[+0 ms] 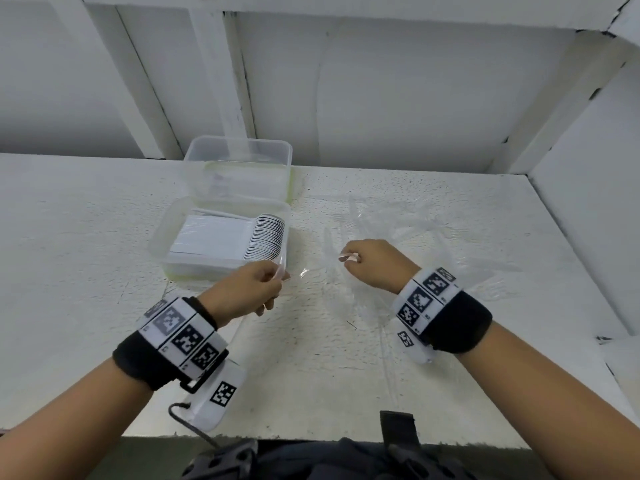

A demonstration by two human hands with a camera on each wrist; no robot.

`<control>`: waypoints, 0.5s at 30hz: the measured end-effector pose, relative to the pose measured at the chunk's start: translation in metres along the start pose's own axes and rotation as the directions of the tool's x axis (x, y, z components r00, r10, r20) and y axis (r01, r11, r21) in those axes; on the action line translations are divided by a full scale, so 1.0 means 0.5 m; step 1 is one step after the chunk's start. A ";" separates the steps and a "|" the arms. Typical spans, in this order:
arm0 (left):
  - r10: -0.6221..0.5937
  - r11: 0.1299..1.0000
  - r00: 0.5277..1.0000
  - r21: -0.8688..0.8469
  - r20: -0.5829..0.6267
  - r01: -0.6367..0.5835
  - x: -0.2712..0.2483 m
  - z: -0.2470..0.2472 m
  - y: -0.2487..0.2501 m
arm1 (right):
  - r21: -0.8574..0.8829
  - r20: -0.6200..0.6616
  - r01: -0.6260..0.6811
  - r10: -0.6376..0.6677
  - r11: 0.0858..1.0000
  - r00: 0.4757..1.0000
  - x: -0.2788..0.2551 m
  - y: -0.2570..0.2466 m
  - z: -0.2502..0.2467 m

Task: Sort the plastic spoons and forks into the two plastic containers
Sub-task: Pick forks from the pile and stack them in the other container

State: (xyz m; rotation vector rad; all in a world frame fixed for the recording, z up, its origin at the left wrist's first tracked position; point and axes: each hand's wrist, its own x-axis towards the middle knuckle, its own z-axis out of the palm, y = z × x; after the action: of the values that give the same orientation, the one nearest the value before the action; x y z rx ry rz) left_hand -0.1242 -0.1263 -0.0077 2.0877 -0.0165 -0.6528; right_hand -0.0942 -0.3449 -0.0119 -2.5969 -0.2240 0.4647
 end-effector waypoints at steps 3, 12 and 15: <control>0.005 1.000 1.000 -0.013 0.006 -0.005 -0.015 -0.009 -0.020 | -0.247 0.158 0.121 -0.083 0.962 0.984 0.016 -0.013 -0.001; -0.088 0.976 0.991 0.206 0.099 0.066 -0.042 -0.010 -0.070 | -0.621 0.350 0.408 -0.229 0.669 0.908 0.047 -0.039 0.015; -0.123 0.961 0.990 0.259 0.070 0.101 -0.036 -0.014 -0.076 | -0.671 0.374 0.424 -0.217 0.608 0.902 0.062 -0.047 0.028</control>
State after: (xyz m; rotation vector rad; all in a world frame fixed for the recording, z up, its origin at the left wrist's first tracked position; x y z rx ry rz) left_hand -0.1452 -0.0942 -0.0265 2.3192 -0.0320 -0.8461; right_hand -0.0723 -0.3112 -0.0204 -3.1488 -1.1978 0.6803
